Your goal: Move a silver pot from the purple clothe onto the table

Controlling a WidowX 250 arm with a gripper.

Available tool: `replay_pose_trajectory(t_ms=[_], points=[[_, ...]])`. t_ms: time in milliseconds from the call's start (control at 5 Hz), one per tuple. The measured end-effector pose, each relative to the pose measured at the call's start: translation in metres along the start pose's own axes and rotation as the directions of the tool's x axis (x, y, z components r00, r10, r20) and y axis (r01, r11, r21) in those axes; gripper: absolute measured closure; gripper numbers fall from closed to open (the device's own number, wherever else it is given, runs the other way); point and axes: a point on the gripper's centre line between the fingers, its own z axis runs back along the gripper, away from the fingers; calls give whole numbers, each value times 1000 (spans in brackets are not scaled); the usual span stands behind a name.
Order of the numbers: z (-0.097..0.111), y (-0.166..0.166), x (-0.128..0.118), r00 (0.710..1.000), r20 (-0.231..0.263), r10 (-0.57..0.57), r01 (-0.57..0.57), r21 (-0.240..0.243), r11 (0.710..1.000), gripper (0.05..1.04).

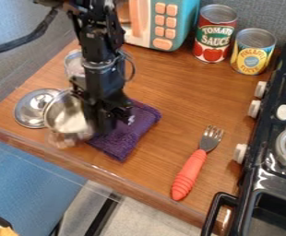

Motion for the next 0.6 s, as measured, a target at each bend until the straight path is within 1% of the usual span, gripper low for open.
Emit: replay_pose_trajectory(t_ms=[200,400,600], points=[[0,1,1,1000,4,-1,1,2,1000,334],[0,1,2,1000,4,-14,14,1,1000,435],[0,0,2,1000,5,-10,10,-7,1000,736]])
